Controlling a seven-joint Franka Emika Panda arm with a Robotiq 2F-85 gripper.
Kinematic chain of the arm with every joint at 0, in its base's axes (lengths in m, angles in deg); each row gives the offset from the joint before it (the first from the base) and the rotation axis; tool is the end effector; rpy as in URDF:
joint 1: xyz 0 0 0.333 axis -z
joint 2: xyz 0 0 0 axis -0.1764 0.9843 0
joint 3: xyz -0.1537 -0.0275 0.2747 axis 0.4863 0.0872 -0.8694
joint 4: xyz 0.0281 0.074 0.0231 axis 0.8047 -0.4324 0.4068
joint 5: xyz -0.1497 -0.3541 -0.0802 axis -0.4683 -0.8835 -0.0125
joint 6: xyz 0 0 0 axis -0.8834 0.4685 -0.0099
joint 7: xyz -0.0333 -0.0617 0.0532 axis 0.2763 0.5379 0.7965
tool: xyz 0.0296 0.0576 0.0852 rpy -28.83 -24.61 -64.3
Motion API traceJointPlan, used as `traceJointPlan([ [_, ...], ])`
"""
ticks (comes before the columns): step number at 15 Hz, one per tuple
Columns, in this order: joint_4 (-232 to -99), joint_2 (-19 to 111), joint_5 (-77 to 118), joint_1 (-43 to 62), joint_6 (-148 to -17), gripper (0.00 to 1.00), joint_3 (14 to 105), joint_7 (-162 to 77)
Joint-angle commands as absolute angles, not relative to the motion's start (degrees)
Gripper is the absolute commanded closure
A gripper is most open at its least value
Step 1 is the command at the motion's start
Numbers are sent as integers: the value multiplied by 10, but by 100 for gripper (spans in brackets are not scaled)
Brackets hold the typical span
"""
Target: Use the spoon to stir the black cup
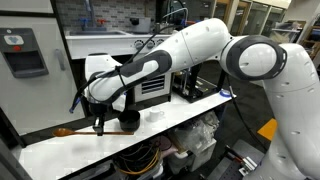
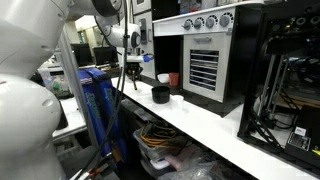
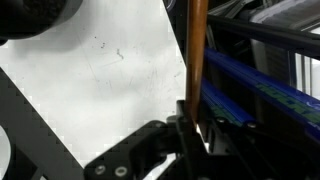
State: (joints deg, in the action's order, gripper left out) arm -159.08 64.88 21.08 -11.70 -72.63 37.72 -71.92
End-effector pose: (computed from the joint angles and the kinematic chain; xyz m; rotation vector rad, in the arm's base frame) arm 0.5752 0.4242 0.3277 -2.5657 -1.5365 -0.0993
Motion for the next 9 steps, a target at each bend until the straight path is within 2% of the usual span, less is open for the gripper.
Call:
traceJointPlan([
  [1,-1540,699,176,-129,-727,97,384,-712],
  [9,-1456,775,160,-136,-709,97,379,-733],
])
